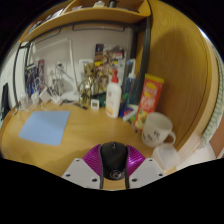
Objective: Arrange mouse
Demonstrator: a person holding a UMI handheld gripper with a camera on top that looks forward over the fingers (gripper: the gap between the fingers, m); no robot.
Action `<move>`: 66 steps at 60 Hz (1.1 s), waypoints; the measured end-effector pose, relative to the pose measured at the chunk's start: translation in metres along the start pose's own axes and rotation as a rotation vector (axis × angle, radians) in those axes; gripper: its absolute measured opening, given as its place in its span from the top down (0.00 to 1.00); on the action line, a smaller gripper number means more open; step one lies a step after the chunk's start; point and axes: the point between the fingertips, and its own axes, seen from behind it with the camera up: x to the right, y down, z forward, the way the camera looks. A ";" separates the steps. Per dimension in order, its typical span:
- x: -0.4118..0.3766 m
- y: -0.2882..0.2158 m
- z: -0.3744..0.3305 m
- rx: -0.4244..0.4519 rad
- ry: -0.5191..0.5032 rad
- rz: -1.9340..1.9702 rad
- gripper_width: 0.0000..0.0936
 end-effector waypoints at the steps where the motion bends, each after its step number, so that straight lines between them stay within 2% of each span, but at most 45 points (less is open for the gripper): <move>1: -0.001 -0.012 -0.002 0.010 0.006 -0.001 0.69; 16: -0.066 -0.222 -0.038 0.259 0.001 0.020 0.69; 21: -0.112 -0.264 -0.042 0.300 -0.041 0.029 0.69; 26: -0.165 -0.283 -0.034 0.306 -0.078 0.020 0.69; 33: -0.239 -0.268 -0.003 0.252 -0.136 0.021 0.69; 43: -0.316 -0.186 0.059 0.089 -0.187 0.012 0.69; 50: -0.333 -0.127 0.096 -0.025 -0.186 0.003 0.69; 63: -0.333 -0.061 0.126 -0.173 -0.164 0.014 0.67; 66: -0.331 -0.059 0.128 -0.155 -0.155 0.002 0.66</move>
